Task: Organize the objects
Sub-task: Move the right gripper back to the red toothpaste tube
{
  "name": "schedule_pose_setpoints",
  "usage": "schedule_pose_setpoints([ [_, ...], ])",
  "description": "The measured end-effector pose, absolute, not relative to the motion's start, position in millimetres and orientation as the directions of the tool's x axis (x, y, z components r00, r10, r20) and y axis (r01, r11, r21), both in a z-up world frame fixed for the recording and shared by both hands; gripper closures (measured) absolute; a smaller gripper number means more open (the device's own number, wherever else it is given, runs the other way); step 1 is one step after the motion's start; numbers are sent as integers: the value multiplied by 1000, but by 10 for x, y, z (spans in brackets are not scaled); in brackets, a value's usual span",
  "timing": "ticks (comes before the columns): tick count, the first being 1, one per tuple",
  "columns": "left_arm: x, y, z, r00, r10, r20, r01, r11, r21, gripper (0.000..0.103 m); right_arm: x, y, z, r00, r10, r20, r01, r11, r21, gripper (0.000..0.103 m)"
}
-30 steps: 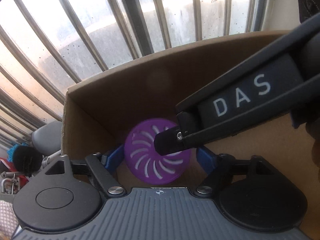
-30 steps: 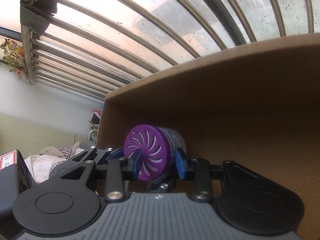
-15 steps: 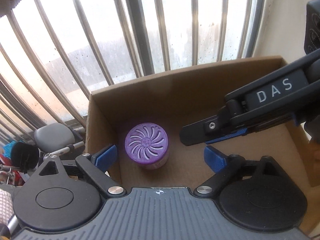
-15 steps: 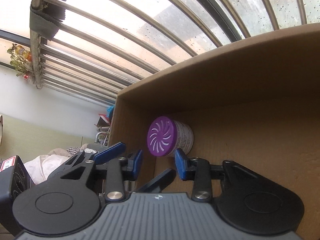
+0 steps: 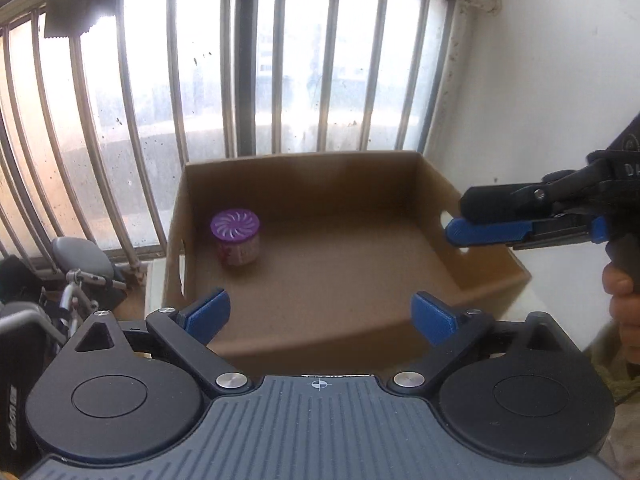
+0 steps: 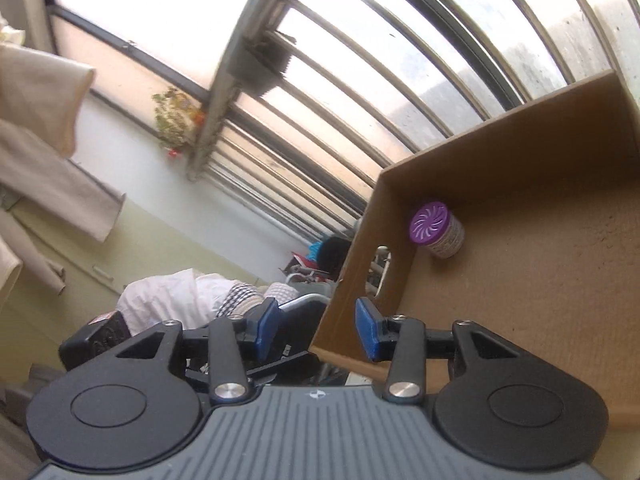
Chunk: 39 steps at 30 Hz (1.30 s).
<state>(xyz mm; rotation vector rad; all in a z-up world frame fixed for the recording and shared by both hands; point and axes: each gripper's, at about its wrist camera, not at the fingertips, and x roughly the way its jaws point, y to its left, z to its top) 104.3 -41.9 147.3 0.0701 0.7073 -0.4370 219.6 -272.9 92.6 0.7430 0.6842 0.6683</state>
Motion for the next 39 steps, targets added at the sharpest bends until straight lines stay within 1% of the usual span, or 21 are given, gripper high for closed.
schedule_pose_setpoints([
  [2, 803, -425, 1276, 676, -386, -628, 408, 905, -117, 5, 1820, -2732, 774, 622, 733, -276, -319, 559, 765, 52],
  [4, 636, -419, 1020, 665, -412, -623, 401, 900, -167, 5, 1540, -2748, 576, 649, 709, -277, -296, 571, 765, 52],
  [7, 405, -498, 759, 663, -434, -610, 406, 893, -195, 5, 1343, -2713, 267, 657, 682, -323, -235, 592, 771, 52],
  [11, 187, -675, 444, 662, -445, -603, 444, 881, -164, 6, 1259, -2590, -74, 636, 649, -417, -187, 655, 732, 53],
  [12, 163, -715, 376, 654, -450, -608, 448, 878, -167, 6, 1230, -2574, -146, 632, 641, -436, -184, 670, 719, 54],
  [13, 152, -749, 327, 647, -452, -615, 449, 877, -172, 7, 1216, -2540, -199, 629, 630, -456, -173, 684, 708, 56],
  [17, 39, -844, 97, 634, -459, -623, 465, 869, -168, 11, 1118, -2440, -293, 620, 598, -508, -187, 741, 645, 58],
  [19, 62, -867, 38, 637, -448, -628, 459, 874, -157, 19, 1106, -2396, -324, 616, 581, -533, -190, 765, 615, 59],
  [21, 98, -887, -28, 633, -440, -637, 456, 877, -153, 22, 1137, -2353, -353, 604, 573, -554, -189, 778, 599, 60],
  [25, 123, -925, -189, 633, -434, -641, 461, 876, -138, 25, 1201, -2264, -426, 589, 548, -595, -182, 806, 563, 65],
  [29, 210, -933, -272, 627, -450, -636, 469, 870, -152, 25, 1291, -2215, -484, 563, 536, -629, -172, 820, 546, 67],
  [35, 250, -1009, -316, 641, -446, -624, 481, 867, -126, 18, 1389, -2151, -566, 530, 529, -663, -165, 831, 531, 69],
  [38, 283, -994, -331, 647, -452, -613, 482, 867, -131, 17, 1403, -2151, -570, 528, 530, -664, -168, 831, 530, 76],
  [39, 296, -977, -334, 645, -461, -610, 483, 864, -142, 17, 1403, -2167, -577, 526, 535, -661, -166, 827, 537, 77],
])
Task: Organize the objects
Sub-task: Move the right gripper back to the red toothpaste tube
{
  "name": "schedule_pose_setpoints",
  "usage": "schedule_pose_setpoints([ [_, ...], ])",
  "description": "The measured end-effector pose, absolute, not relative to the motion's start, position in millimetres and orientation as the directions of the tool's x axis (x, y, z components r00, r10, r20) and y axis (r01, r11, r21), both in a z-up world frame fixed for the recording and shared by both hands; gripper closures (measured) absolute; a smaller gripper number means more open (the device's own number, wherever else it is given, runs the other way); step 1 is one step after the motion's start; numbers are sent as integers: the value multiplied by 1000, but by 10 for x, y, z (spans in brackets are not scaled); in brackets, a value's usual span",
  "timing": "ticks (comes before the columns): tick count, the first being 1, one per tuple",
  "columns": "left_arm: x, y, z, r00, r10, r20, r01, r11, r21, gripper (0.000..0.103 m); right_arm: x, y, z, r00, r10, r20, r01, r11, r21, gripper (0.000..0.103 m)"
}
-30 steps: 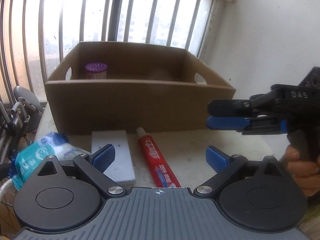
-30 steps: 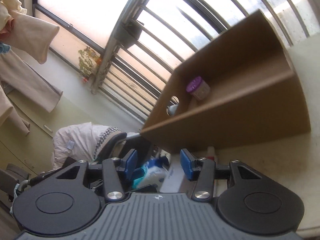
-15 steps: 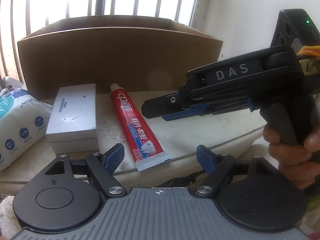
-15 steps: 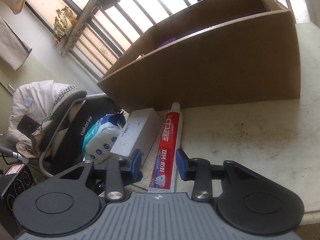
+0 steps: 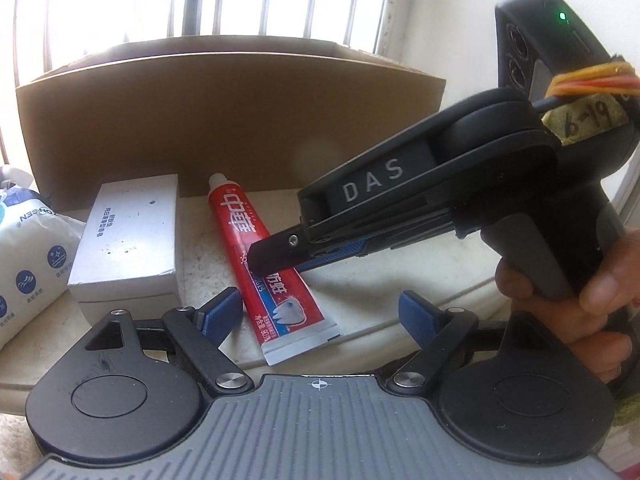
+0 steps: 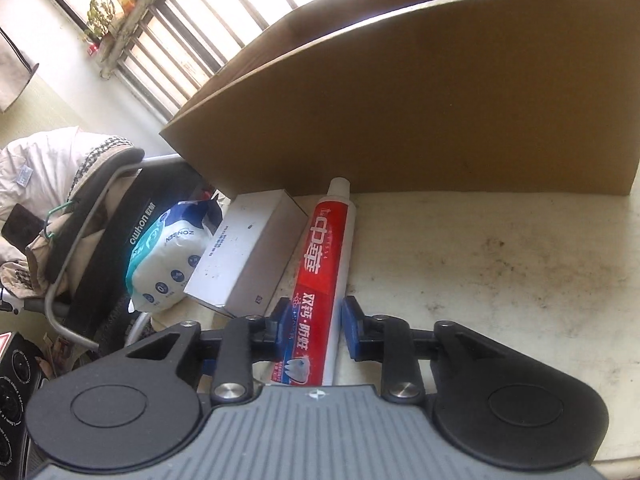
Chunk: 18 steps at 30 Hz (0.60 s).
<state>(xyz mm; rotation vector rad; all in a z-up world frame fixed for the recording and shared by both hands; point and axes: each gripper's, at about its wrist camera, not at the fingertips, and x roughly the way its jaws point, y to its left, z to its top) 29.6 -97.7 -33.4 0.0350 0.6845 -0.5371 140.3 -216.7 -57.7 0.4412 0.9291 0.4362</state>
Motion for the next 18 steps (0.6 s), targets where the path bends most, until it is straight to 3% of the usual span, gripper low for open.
schedule_pose_setpoints([
  [18, 271, -819, -401, 535, -608, -587, 560, 775, -292, 14, 1046, -2281, -592, 517, 560, -647, -140, 801, 582, 81],
])
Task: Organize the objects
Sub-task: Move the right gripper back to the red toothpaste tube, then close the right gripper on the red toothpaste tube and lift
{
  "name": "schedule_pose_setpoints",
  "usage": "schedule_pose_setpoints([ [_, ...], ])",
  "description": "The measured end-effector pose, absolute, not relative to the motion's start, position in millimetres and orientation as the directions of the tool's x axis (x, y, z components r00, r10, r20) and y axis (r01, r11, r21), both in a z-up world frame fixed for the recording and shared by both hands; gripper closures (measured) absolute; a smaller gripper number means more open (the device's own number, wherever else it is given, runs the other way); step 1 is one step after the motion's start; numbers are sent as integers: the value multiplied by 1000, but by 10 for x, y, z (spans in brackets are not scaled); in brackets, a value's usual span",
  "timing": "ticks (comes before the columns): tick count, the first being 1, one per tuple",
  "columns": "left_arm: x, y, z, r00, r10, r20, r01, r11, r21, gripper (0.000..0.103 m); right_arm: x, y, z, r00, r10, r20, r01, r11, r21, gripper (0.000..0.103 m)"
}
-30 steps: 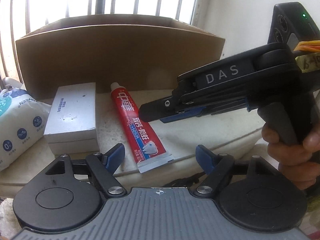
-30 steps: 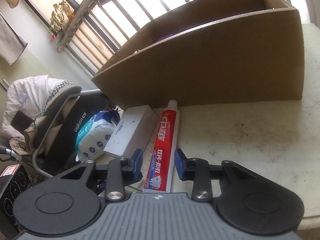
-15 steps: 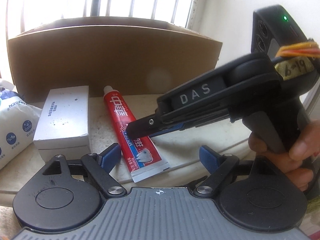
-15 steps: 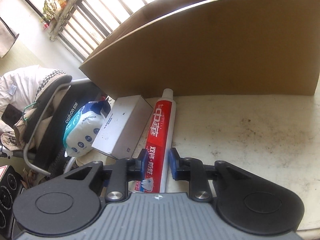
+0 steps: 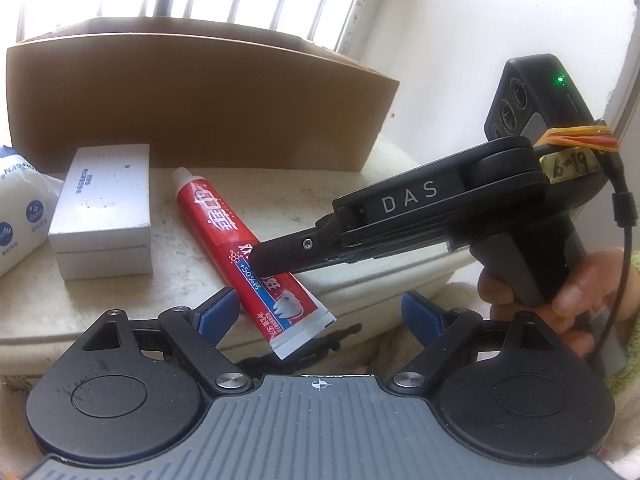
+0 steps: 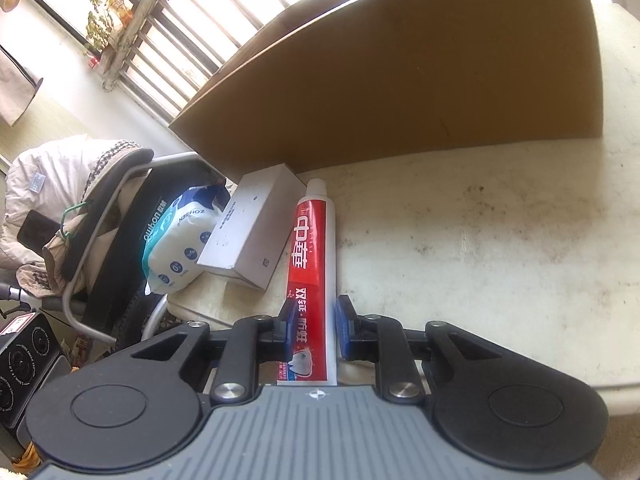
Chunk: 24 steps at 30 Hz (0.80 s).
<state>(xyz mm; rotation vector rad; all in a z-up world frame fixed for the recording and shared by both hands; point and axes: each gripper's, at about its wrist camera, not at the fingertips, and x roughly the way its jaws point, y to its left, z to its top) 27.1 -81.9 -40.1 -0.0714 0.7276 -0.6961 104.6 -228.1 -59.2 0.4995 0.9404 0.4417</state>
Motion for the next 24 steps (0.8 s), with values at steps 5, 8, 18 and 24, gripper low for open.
schedule_pose_setpoints([
  [5, 302, -767, -445, 529, -621, -579, 540, 772, -335, 21, 1051, -2270, -572, 503, 559, -659, -145, 806, 573, 81],
  [8, 222, -732, -453, 535, -615, -579, 518, 780, -350, 27, 1108, -2267, -551, 487, 557, -673, -141, 811, 568, 80],
  [18, 286, -714, -560, 521, -609, -598, 484, 788, -380, 42, 1318, -1846, -431, 521, 436, -734, -244, 900, 362, 66],
  [24, 350, -742, -662, 505, -627, -594, 471, 776, -419, 44, 1241, -1796, -436, 542, 406, -735, -248, 914, 322, 69],
])
